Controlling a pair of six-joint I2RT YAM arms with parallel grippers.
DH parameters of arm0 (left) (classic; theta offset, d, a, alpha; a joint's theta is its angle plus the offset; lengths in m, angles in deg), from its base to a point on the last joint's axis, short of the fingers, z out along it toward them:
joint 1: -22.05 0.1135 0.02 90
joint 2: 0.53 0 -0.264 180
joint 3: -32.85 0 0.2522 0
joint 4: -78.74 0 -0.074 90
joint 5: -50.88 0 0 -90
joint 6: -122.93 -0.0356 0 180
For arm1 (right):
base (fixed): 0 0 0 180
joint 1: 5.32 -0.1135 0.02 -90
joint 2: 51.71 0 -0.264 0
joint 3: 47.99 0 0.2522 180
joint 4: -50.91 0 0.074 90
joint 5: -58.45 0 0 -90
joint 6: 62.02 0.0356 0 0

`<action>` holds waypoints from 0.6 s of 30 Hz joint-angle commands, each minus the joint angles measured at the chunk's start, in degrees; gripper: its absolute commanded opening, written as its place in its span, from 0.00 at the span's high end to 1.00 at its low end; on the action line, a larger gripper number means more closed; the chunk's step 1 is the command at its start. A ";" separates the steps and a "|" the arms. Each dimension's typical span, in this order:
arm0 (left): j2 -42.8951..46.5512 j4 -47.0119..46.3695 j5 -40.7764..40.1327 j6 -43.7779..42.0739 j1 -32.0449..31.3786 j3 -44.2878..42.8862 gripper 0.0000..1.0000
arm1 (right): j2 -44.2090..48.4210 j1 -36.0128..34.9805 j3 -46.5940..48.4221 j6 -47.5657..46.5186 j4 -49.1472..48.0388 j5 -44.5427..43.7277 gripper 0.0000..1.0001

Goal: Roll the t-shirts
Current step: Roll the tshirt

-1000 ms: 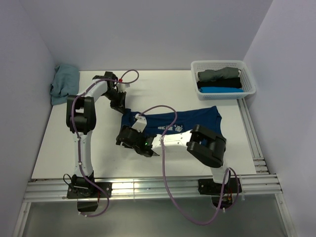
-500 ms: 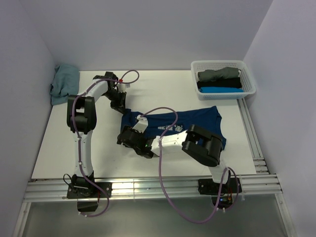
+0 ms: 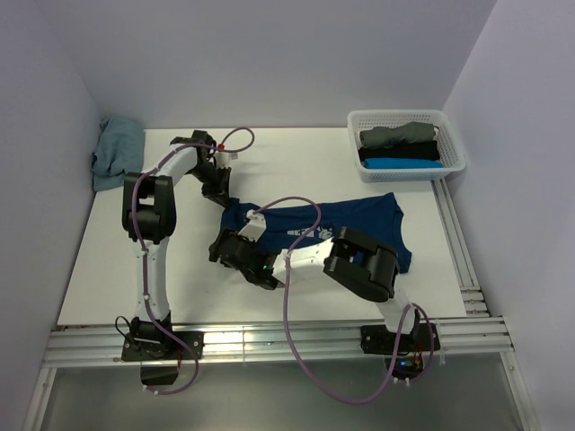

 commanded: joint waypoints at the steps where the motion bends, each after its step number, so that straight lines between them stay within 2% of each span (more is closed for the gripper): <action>1: 0.17 0.27 0.00 0.59 -0.48 -2.27 1.00 | 0.42 -0.72 0.10 0.32 -5.45 -1.23 0.21; 6: 0.17 -0.08 0.00 0.50 -0.57 -1.74 1.00 | 1.13 -1.25 -3.68 1.73 -13.18 1.58 0.22; 11: 0.43 -0.08 -0.35 0.06 -0.66 -1.39 1.00 | -0.45 -1.42 -2.63 2.34 -13.81 5.01 0.23; 18: -0.09 0.09 -0.88 -0.21 -0.66 -1.48 1.00 | 0.25 -2.48 -2.45 3.84 -9.17 5.45 0.25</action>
